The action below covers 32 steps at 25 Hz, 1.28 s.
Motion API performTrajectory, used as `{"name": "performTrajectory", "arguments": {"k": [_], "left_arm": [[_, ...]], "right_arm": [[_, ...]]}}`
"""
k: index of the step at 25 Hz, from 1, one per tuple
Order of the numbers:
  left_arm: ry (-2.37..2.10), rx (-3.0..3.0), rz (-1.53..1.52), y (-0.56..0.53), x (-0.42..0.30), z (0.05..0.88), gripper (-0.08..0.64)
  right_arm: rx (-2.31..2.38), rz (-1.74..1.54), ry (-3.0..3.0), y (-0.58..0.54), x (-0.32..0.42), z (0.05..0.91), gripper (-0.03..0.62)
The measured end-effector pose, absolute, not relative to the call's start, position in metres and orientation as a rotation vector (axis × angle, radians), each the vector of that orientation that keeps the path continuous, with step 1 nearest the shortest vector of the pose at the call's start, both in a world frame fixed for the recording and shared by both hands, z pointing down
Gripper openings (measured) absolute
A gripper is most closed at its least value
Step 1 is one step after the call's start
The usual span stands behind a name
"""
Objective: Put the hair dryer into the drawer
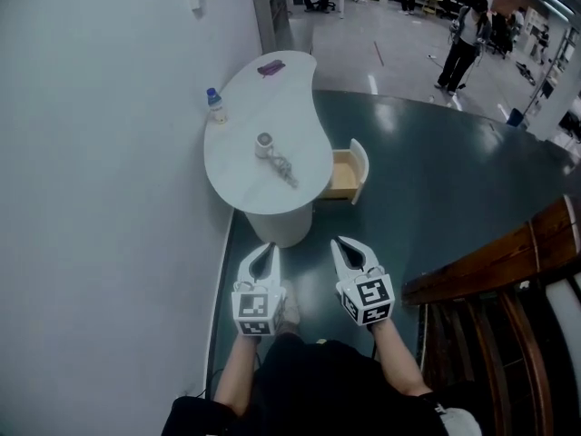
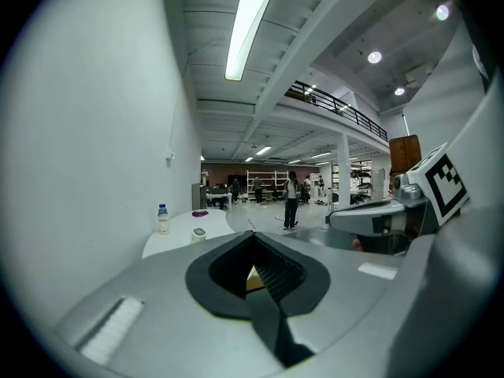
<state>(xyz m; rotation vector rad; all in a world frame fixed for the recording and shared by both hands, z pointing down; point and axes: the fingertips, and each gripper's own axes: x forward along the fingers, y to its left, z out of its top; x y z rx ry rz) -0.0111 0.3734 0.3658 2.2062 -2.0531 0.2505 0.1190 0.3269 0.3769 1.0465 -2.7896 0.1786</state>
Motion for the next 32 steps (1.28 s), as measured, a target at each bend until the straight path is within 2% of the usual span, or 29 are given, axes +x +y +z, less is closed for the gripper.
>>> {"name": "performTrajectory", "arguments": {"k": [13, 32], "left_arm": [[-1.998, 2.205, 0.254, 0.244, -0.105, 0.367, 0.008], [-1.946, 2.198, 0.209, 0.150, -0.199, 0.386, 0.008]], "right_arm": [[1.035, 0.209, -2.753, 0.203, 0.016, 0.372, 0.003], [1.039, 0.219, -2.695, 0.105, -0.083, 0.388, 0.004]]}}
